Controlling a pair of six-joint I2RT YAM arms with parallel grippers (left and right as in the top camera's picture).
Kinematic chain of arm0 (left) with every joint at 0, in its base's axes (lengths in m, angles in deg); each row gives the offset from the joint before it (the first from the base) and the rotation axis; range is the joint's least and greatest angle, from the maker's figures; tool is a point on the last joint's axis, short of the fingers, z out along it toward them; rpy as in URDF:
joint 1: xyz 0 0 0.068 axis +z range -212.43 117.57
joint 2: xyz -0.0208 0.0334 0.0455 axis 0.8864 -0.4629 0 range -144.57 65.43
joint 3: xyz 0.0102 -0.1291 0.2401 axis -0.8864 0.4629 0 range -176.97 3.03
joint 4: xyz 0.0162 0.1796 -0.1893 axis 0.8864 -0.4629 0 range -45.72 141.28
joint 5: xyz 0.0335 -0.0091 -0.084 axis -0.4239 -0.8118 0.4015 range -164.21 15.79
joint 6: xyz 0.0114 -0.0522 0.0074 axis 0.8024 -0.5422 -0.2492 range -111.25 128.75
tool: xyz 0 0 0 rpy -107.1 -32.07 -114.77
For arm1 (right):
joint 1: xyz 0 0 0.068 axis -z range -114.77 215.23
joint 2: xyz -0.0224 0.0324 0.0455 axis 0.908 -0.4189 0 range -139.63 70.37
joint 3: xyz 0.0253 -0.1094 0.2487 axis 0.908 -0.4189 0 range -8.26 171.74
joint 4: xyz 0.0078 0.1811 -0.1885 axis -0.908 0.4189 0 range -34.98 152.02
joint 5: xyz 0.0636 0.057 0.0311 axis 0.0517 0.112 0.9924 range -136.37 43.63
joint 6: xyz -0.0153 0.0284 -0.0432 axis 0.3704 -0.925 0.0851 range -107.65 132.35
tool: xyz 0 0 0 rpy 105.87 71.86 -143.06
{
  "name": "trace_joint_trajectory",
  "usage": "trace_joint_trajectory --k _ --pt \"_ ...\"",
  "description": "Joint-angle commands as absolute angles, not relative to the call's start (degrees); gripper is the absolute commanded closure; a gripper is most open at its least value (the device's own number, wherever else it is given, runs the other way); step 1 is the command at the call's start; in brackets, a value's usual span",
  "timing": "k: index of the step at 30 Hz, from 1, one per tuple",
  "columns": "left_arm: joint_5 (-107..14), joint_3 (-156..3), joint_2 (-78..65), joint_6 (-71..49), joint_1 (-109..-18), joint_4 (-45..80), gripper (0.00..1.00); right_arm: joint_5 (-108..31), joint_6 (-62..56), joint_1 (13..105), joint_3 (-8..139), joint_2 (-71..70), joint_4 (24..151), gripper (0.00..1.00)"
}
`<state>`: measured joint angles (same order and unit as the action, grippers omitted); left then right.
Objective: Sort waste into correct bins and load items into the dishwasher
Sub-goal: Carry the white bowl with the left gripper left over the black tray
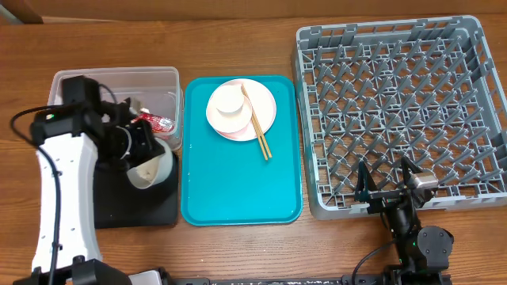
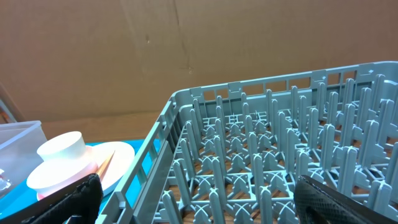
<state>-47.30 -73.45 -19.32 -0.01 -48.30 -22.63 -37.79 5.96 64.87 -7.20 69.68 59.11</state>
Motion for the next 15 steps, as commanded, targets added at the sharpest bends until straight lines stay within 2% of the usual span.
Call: trace_joint_trajectory --k 1,8,15 --pt "-45.9 -74.7 -16.5 1.6 -43.9 -22.1 0.96 -38.0 5.9 65.0 -7.8 70.2 58.9 0.00" --pt "-42.5 -73.9 -16.4 3.3 -35.8 -21.9 0.96 -38.0 5.9 65.0 -7.8 70.2 58.9 0.00" --pt "-30.4 -69.3 -16.4 9.5 -29.1 -19.8 0.96 -38.0 5.9 65.0 -7.8 70.2 58.9 0.00"
